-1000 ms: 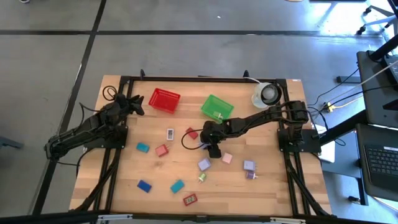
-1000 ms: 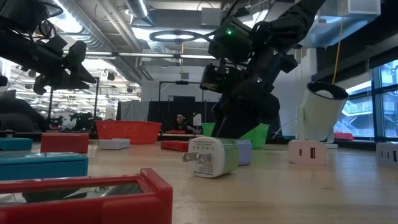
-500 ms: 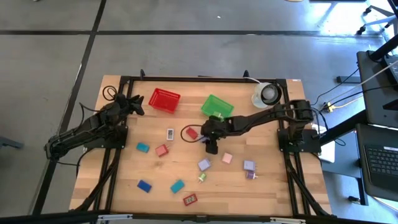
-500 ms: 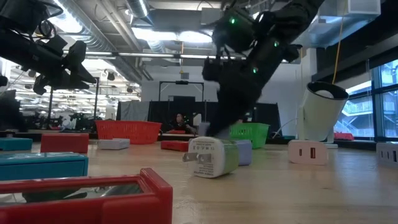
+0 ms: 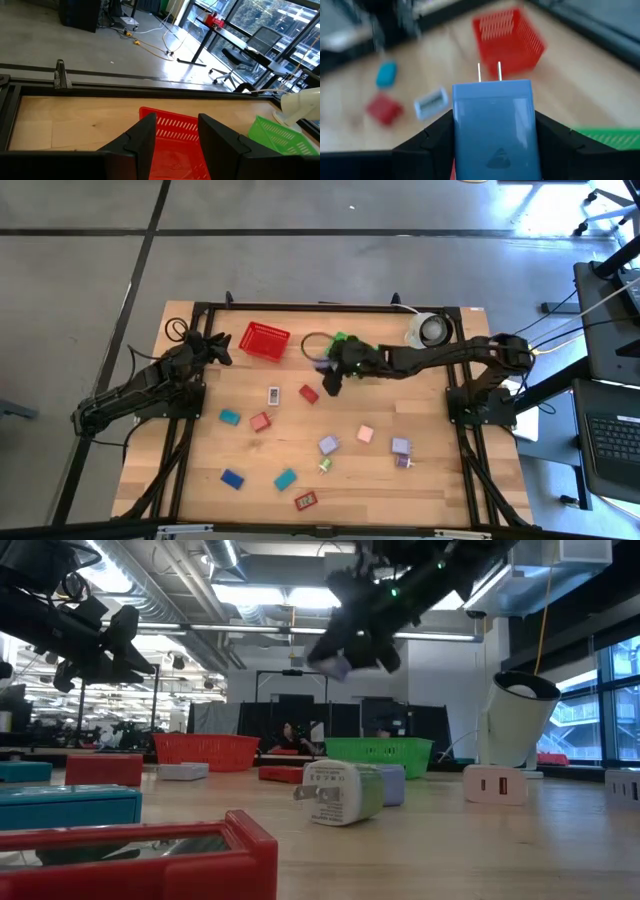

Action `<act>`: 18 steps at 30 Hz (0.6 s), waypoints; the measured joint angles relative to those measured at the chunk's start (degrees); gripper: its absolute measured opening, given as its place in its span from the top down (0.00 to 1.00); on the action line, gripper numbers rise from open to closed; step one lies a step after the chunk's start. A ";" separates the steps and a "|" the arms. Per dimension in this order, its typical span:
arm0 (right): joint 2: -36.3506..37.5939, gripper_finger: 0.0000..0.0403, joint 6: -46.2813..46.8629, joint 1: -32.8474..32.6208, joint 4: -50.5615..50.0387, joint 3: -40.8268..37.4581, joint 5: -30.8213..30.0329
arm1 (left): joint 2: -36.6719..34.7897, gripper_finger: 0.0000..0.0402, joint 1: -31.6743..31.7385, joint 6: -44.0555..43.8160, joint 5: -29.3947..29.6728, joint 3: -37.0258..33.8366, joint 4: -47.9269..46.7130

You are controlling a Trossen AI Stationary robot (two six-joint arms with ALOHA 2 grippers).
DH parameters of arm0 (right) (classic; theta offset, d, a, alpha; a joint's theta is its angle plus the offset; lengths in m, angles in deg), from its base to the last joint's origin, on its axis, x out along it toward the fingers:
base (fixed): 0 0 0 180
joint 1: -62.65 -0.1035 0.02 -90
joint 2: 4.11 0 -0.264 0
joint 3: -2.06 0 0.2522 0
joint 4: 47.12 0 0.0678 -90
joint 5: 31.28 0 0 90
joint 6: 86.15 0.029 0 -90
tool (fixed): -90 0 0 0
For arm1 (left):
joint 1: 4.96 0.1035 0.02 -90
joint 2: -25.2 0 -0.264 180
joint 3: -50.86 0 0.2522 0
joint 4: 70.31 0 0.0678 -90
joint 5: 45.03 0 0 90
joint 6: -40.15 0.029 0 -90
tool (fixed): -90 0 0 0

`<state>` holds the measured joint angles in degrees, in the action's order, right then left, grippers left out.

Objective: Pick & Place Office items
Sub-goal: Put the top light violet charger adapter into the green bin

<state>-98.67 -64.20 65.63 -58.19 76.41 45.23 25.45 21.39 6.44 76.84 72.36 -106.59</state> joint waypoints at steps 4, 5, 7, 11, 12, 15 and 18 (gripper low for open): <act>1.59 0.48 0.13 -0.07 7.09 0.02 -2.56 | 0.00 0.65 -0.02 0.00 0.01 0.00 0.00; 1.92 0.48 0.13 -0.09 8.63 0.02 -2.91 | 0.00 0.65 -0.01 0.00 0.00 0.00 0.00; 2.54 0.48 0.15 -0.07 11.40 0.04 -3.22 | 0.00 0.65 -0.01 0.00 0.00 0.00 0.00; 3.88 0.48 0.20 -0.04 15.34 0.07 -3.67 | 0.00 0.65 -0.01 0.00 0.02 0.00 0.00; 4.14 0.48 0.20 -0.04 16.83 0.08 -3.66 | 0.00 0.65 0.00 0.00 0.01 0.01 0.00; 5.24 0.48 0.15 -0.07 19.22 0.08 -3.64 | 0.00 0.65 -0.01 0.00 0.01 0.01 0.00; 6.61 0.48 0.14 -0.05 20.15 0.08 -3.65 | 0.00 0.65 0.00 0.00 0.00 0.01 0.00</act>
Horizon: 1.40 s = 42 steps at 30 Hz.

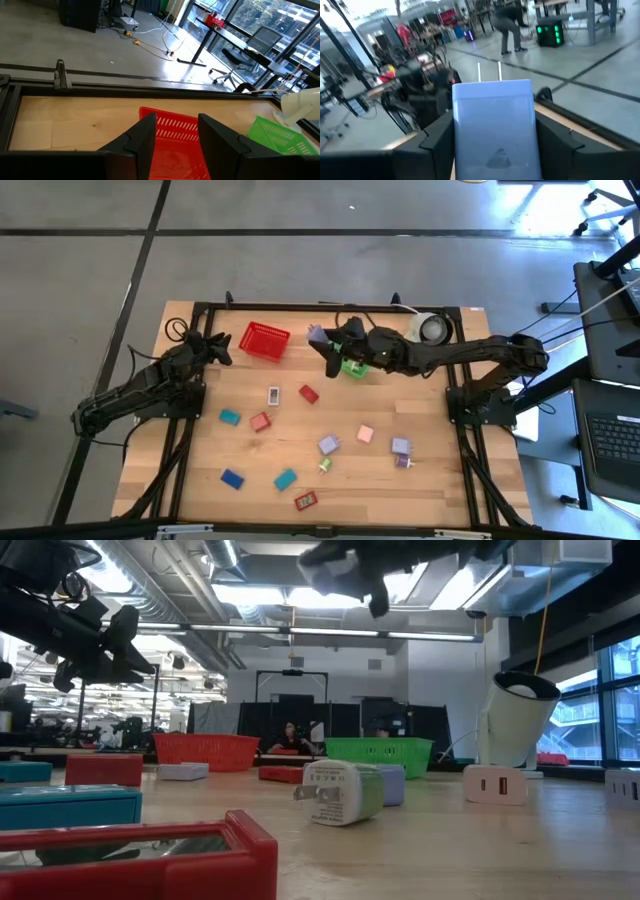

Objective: Pick & Place Office items
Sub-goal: Put the top light violet charger adapter into the green bin

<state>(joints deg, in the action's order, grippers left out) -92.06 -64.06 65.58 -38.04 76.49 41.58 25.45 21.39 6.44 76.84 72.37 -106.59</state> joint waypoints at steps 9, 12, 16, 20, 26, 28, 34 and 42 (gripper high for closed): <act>2.99 0.48 -1.97 0.26 0.96 0.00 -0.03 | 0.00 0.65 -0.01 0.00 0.00 -0.01 0.00; 3.53 0.48 -1.97 1.00 0.81 0.00 -0.41 | 0.00 0.65 0.00 0.00 0.02 0.00 0.00; 4.52 0.48 -1.97 2.28 1.08 0.00 -0.44 | 0.00 0.65 -0.02 0.00 0.00 0.00 0.00; 5.49 0.48 -1.97 3.39 1.16 0.00 -0.42 | -0.02 0.65 -0.01 0.00 0.00 0.00 0.00; 6.75 0.48 -3.64 4.64 1.53 0.00 -0.42 | 0.00 0.65 0.00 0.00 0.00 0.00 0.00; 6.83 0.48 -4.48 5.12 1.53 0.00 -0.25 | 0.00 0.65 -0.01 0.00 0.00 0.00 0.00; 6.87 0.48 -4.29 7.02 1.62 0.00 0.27 | 0.00 0.65 -0.02 0.00 0.02 -0.01 0.00; 6.87 0.48 -1.49 8.51 1.58 0.00 4.60 | 0.00 0.65 0.00 0.00 0.00 0.00 0.00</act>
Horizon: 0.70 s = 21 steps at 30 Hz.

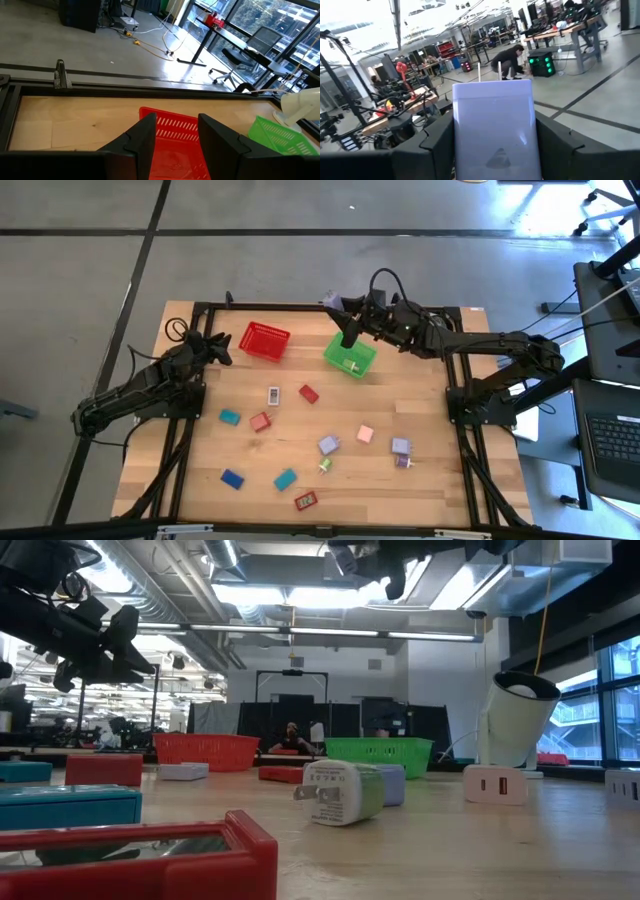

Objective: Pick & Place Office items
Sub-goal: Put the top light violet charger adapter into the green bin

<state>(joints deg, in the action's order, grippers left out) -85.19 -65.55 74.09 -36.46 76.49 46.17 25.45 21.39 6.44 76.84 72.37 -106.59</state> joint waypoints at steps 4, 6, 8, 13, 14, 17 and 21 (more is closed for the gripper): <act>0.00 0.48 -0.02 0.00 -0.02 0.00 0.13 | 0.00 0.65 0.00 0.00 0.00 -0.02 0.00; 0.00 0.48 -0.02 -0.02 -0.07 0.00 0.14 | 0.00 0.65 0.00 0.00 0.02 -0.01 0.00; 0.00 0.48 -0.02 -0.02 -0.97 0.00 0.14 | 0.00 0.65 0.01 0.00 0.00 0.00 0.00; 0.00 0.48 1.04 -0.04 -9.33 0.00 0.16 | 0.00 0.65 0.00 0.00 0.01 -0.01 0.00; 0.00 0.48 1.80 -0.01 -11.90 0.00 0.15 | 0.00 0.65 -0.01 0.00 0.01 -0.01 0.00; 0.00 0.48 4.45 0.34 -20.63 0.00 0.10 | 0.00 0.65 -0.01 0.00 0.01 0.00 0.00; 0.00 0.48 7.30 0.51 -32.50 0.00 0.07 | 0.00 0.65 0.00 0.00 0.01 -0.01 0.00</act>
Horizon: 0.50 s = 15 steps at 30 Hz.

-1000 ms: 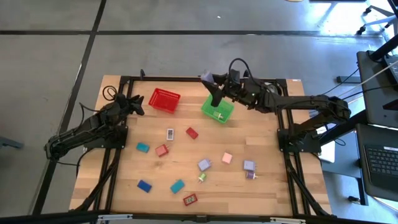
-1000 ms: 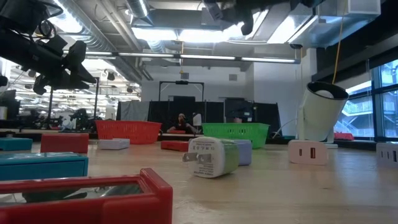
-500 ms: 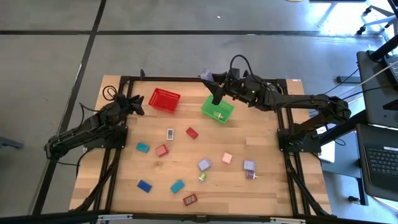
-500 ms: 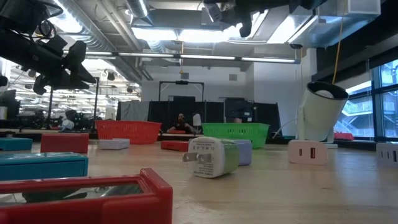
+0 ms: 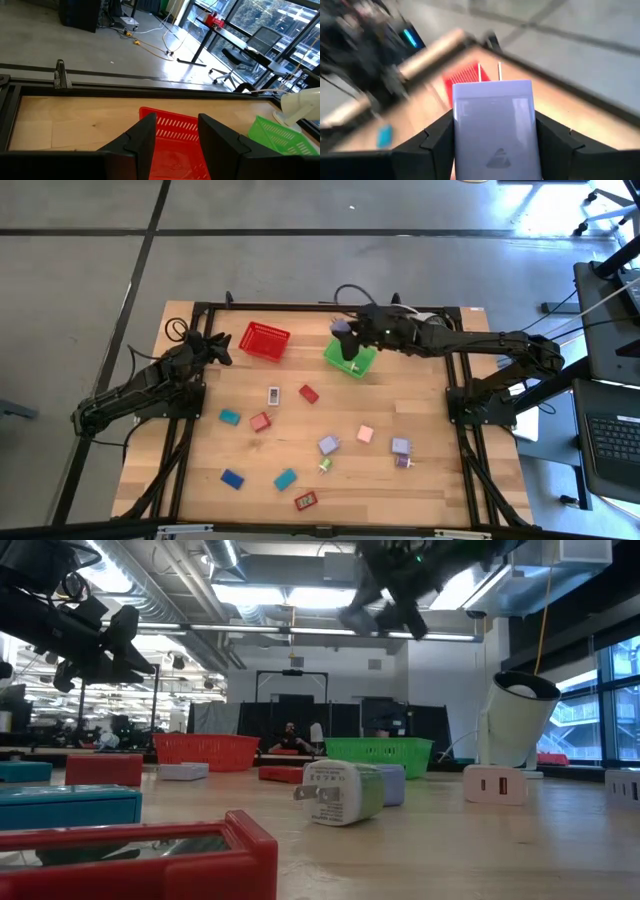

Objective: Pick & Place Office items
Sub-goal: Put the top light violet charger adapter into the green bin

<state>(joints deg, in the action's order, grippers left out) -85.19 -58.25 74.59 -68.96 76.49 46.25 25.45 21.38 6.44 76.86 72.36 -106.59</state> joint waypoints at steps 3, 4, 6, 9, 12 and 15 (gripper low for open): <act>-0.23 0.48 0.56 -0.04 -7.78 0.00 -0.66 | 0.00 0.65 0.01 0.00 0.00 0.01 0.00; -0.59 0.48 0.93 -0.04 -9.73 0.00 -1.60 | 0.00 0.65 0.01 0.00 -0.01 -0.01 0.00; -1.59 0.48 1.75 -0.01 -13.21 0.00 -3.66 | 0.00 0.65 -0.01 0.00 0.01 -0.01 0.00; -4.22 0.48 1.90 0.28 -13.96 0.00 -5.14 | 0.00 0.65 0.01 0.00 0.00 0.01 0.00; -7.26 0.48 2.31 0.61 -13.54 0.00 -4.51 | 0.00 0.65 -0.01 0.00 -0.01 -0.01 0.00; -9.76 0.48 3.17 1.05 -13.77 0.00 -4.03 | 0.00 0.65 -0.01 0.00 -0.01 0.01 0.00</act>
<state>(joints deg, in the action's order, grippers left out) -94.95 -55.08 75.65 -82.73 76.49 42.22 25.45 21.37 6.44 76.84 72.37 -106.59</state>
